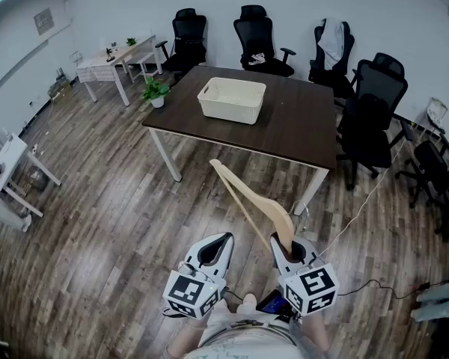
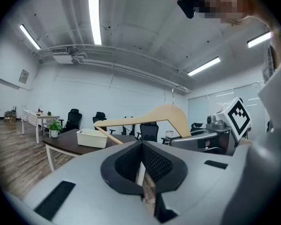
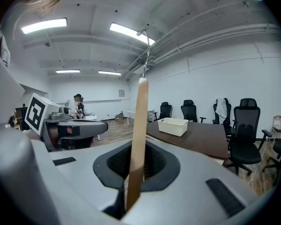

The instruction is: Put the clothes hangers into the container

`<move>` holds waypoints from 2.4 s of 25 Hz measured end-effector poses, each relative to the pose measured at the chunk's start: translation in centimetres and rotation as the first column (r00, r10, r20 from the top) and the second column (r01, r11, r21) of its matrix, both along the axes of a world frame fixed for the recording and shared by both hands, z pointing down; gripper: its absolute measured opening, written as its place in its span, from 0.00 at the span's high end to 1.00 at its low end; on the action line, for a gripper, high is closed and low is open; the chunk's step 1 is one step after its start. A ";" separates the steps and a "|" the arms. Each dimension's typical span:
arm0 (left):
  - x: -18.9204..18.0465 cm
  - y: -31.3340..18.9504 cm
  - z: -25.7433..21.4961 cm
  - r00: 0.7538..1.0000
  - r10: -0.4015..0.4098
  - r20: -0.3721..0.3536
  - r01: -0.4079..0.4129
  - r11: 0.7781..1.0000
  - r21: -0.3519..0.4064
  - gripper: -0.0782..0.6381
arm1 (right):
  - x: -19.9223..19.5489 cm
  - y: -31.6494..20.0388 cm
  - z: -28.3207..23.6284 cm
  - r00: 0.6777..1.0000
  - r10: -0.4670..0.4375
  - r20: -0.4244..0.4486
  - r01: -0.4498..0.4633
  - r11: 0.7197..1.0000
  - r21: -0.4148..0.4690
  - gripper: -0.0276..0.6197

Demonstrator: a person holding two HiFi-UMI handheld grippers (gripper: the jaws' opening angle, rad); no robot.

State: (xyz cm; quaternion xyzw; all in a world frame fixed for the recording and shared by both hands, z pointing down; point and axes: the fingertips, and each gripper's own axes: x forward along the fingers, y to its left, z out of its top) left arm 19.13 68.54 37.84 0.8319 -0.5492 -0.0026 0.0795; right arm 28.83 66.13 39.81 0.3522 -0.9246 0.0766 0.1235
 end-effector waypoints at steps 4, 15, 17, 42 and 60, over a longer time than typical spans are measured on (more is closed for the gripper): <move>1.2 -0.7 0.0 1.000 -0.011 -0.006 0.011 1.000 0.005 0.88 | 1.1 -0.9 -0.1 1.000 -0.014 0.003 0.014 1.000 0.004 0.92; 2.0 0.1 0.8 0.998 -0.055 -0.018 0.055 0.998 -0.007 0.88 | 1.2 -1.4 -0.1 0.996 -0.080 0.030 0.080 0.997 -0.001 0.92; 1.4 0.1 0.9 0.997 -0.067 -0.022 0.067 0.998 -0.011 0.88 | 0.7 -1.6 0.0 0.995 -0.091 0.027 0.091 0.996 0.001 0.92; -7.5 -13.5 1.1 0.996 0.078 -0.029 -0.078 0.997 0.009 0.88 | -9.9 -12.4 0.2 0.999 -0.034 0.035 0.034 0.999 0.004 0.92; -15.4 -18.9 2.7 0.991 0.128 -0.027 -0.129 0.992 -0.011 0.88 | -17.1 -17.9 1.3 0.999 0.035 0.036 -0.035 0.999 0.001 0.92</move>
